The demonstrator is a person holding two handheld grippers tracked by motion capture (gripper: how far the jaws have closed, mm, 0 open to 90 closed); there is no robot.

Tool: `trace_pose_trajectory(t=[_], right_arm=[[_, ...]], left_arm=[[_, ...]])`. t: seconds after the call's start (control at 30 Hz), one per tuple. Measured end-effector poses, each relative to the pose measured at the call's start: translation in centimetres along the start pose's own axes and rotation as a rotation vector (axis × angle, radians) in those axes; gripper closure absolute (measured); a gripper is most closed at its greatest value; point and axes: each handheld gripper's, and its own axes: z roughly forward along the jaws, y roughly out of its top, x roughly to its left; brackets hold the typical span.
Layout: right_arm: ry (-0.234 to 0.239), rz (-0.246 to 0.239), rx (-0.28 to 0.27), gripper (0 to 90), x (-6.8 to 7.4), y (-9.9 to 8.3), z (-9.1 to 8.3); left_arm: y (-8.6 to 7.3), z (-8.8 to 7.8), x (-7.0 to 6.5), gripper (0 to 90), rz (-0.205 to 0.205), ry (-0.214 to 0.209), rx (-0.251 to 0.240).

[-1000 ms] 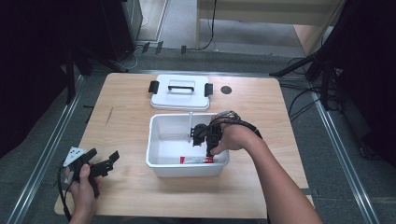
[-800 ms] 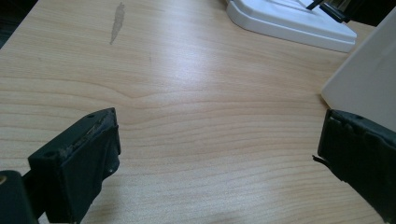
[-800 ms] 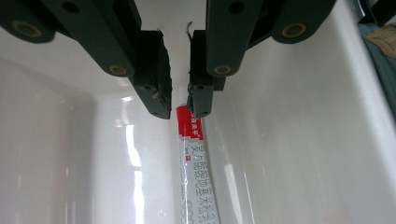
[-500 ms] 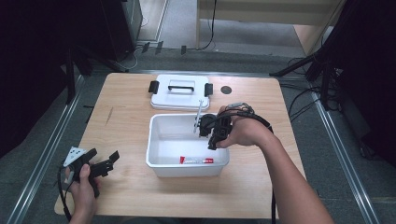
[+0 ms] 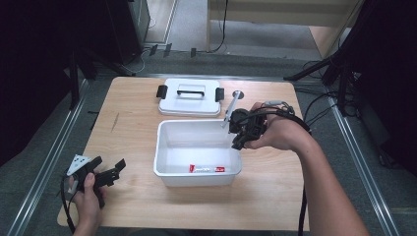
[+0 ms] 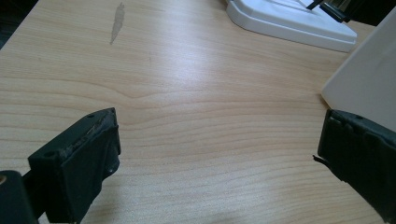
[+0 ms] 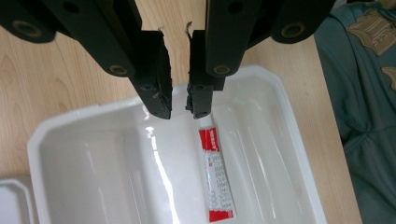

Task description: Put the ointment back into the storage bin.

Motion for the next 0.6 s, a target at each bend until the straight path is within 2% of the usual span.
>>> trace_pose_trajectory(t=[0.23,0.27,0.33,0.47,0.5,0.6], right_arm=[[0.0,0.039,-0.014,76.8,-0.3,-2.0,-0.4],[0.006,0.064,-0.016,73.5,-0.4,-2.8,-0.2],[0.003,0.076,-0.023,71.1,-0.5,-3.6,-0.1],[0.007,0.139,-0.05,64.6,-0.7,-5.1,0.2],[0.004,0.143,-0.059,62.5,-0.8,-5.4,0.3],[-0.003,0.199,-0.086,58.6,-1.1,-6.8,0.8]], left_arm=[[0.0,0.0,0.0,0.0,0.0,0.001,-0.003],[0.0,0.0,0.0,0.0,-0.001,0.001,-0.004],[0.0,0.0,0.0,0.0,-0.001,0.001,-0.004],[0.0,0.0,0.0,0.0,-0.001,0.001,-0.004],[0.0,0.0,0.0,0.0,-0.001,0.001,-0.004],[0.0,0.0,0.0,0.0,-0.001,0.001,-0.005]])
